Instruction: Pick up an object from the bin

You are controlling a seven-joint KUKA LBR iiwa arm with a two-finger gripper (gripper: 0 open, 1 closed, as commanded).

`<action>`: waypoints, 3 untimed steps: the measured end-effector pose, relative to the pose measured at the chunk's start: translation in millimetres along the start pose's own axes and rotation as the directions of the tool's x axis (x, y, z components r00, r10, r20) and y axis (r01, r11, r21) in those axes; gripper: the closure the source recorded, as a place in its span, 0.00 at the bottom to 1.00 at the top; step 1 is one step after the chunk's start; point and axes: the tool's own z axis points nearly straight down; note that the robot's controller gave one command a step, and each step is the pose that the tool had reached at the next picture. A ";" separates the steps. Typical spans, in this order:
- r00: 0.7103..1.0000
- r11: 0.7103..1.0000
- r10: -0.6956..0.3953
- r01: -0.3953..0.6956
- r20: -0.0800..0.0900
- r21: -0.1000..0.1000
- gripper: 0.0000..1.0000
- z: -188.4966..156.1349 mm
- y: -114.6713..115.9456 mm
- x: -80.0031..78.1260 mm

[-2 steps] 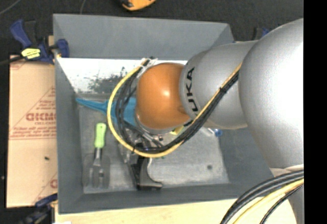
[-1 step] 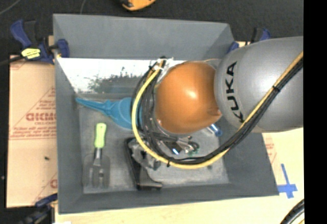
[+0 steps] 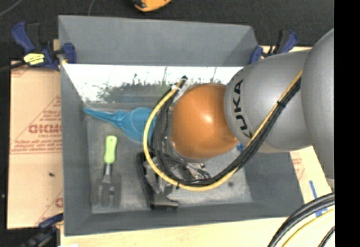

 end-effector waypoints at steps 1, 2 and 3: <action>0.993 0.993 -0.117 0.117 0.009 0.001 1.00 11.0 -15.4 -15.0; 0.896 0.896 -0.443 0.443 0.013 0.010 1.00 -61.5 -42.8 -2.8; 0.892 0.892 -0.453 0.452 0.020 0.015 1.00 -116.4 -25.4 6.3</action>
Offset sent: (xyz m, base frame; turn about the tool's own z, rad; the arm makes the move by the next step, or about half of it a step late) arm 0.0183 -0.0080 -0.0117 -0.1194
